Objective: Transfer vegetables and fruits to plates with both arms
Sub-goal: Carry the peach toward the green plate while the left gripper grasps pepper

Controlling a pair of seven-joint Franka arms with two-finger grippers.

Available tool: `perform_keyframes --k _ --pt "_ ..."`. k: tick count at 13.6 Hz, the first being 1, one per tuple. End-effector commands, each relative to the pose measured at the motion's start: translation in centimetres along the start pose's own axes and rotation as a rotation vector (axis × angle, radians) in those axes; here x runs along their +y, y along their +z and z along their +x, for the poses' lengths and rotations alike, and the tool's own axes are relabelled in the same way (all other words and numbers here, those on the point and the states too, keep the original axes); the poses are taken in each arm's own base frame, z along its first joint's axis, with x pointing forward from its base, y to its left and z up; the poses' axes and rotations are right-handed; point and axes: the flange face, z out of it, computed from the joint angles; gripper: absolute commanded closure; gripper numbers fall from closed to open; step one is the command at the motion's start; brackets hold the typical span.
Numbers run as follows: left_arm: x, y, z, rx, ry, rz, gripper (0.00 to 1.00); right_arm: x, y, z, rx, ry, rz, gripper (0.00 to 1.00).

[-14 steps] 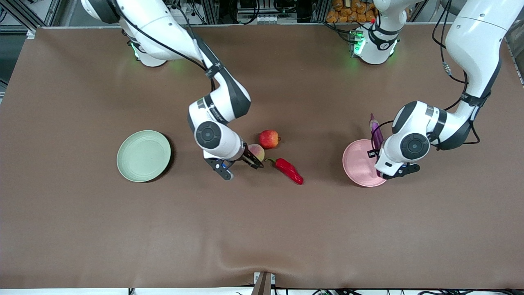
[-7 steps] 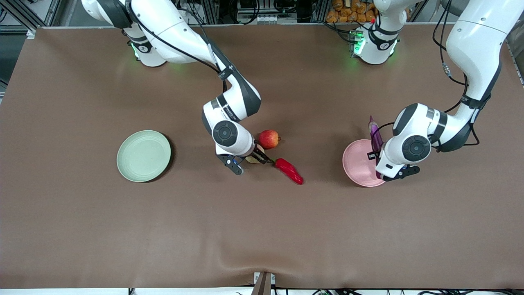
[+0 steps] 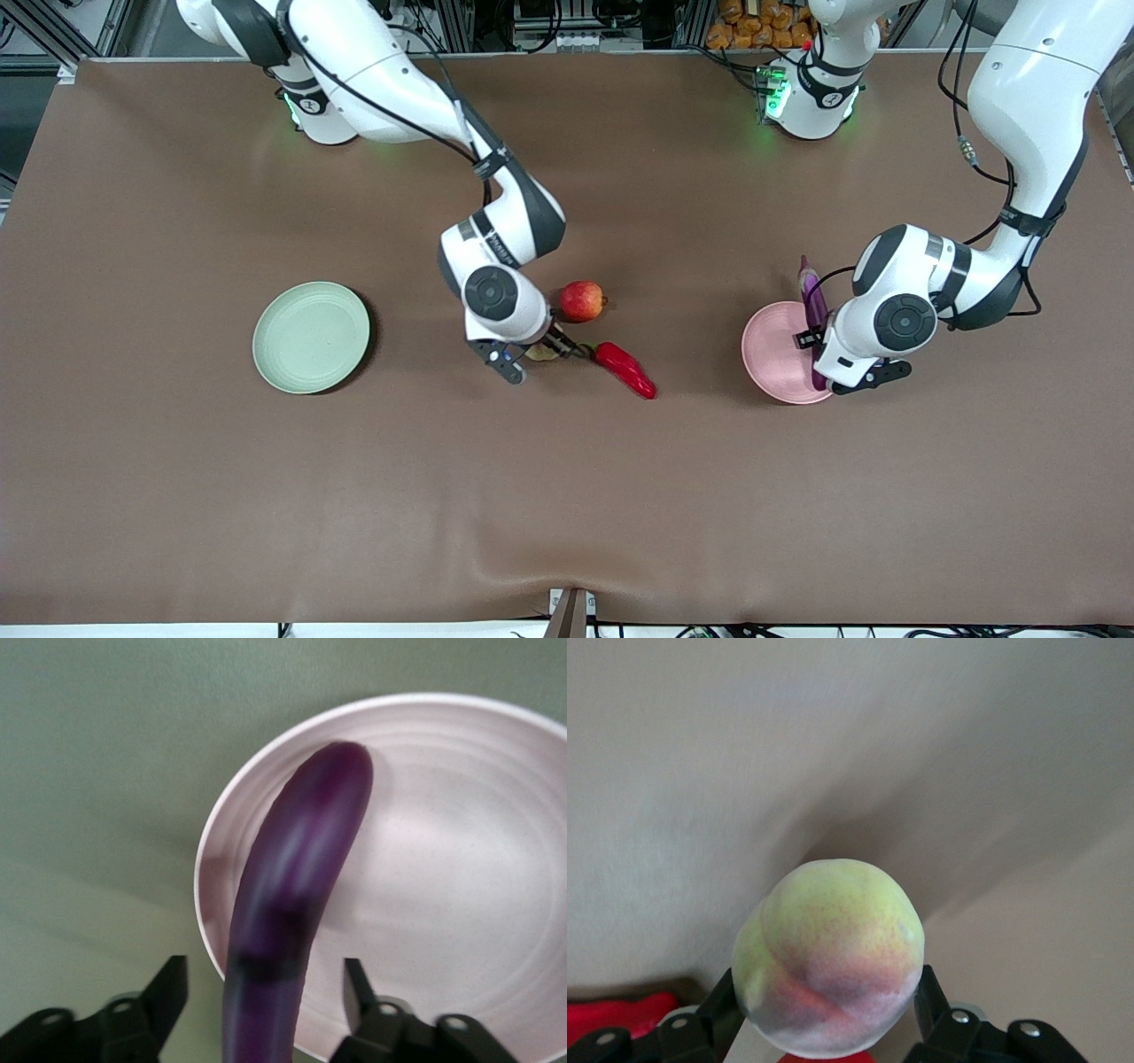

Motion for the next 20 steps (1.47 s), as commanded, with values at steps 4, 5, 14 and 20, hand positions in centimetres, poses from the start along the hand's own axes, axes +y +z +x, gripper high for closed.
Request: perform_keyframes --k 4,5,14,20 --pt "3.3 -4.3 0.5 0.043 -0.09 -0.079 0.0 7.2 -16.3 12.2 -0.189 -0.181 -0.145 1.0" --pt "6.1 -5.8 -0.4 0.043 -0.14 -0.114 0.0 10.5 -16.6 15.0 -0.253 -0.223 -0.189 1.0" --pt "26.3 -6.6 -5.1 -0.019 -0.618 -0.314 0.0 30.9 -10.7 25.3 -0.161 -0.61 -0.118 1.0" --pt "31.2 -2.7 -7.6 0.038 -0.712 -0.359 0.0 38.5 -5.8 29.3 -0.14 -0.718 -0.066 1.0"
